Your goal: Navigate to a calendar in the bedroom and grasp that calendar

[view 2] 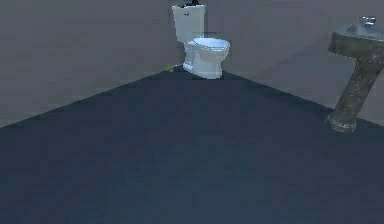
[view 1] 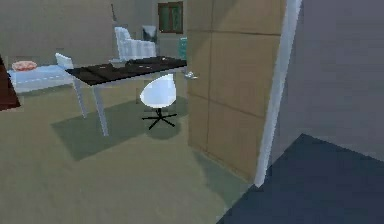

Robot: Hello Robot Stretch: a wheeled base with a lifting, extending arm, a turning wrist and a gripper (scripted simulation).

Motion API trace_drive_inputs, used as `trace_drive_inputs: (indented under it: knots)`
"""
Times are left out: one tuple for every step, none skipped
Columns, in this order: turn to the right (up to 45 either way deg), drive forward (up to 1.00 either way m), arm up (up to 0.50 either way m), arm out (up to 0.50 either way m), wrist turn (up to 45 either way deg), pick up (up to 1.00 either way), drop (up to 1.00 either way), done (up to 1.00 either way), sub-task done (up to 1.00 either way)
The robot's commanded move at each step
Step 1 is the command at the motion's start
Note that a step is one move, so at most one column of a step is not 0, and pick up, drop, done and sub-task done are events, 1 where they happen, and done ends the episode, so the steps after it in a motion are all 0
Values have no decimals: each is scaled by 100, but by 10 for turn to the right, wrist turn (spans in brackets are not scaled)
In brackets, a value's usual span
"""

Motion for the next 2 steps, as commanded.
trace_drive_inputs:
  knots:
    - [-90, 0, 0, 0, 0, 0, 0, 0, 0]
    - [0, 25, 0, 0, 0, 0, 0, 0, 0]
